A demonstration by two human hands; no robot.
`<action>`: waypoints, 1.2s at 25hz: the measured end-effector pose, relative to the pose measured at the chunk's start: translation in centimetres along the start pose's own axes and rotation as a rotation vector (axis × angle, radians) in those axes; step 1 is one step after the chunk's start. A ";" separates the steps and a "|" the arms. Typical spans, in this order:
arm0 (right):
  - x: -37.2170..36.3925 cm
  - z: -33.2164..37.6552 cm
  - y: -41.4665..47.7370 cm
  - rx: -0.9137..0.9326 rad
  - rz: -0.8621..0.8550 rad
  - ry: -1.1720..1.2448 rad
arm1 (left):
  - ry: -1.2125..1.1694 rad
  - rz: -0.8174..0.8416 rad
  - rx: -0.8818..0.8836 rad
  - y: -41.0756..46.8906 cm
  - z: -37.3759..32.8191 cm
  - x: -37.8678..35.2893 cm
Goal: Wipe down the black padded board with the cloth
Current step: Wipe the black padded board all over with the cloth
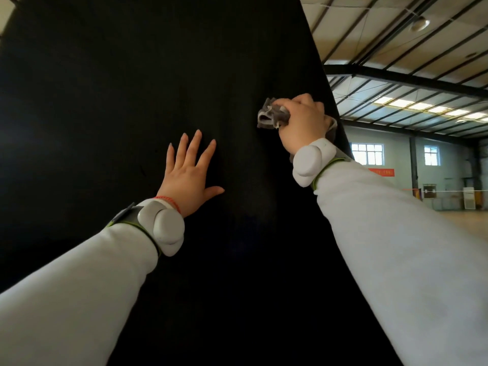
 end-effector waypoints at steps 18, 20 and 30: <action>-0.4 0.9 -1.0 0.086 0.029 -0.040 | -0.021 -0.024 -0.001 -1.9 0.0 -1.3; -1.0 0.8 -2.5 0.178 0.062 -0.031 | -0.033 -0.040 -0.014 -1.9 -0.1 -1.4; -1.4 -2.0 -11.1 0.454 0.499 -0.075 | -0.024 -0.085 -0.026 -3.9 0.0 -2.1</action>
Point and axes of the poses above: each hand's wrist, its own y-axis towards the middle knuckle, its own x-axis out of the back of the hand, z = x × y, the point moved 2 cm from there along y, towards the middle knuckle
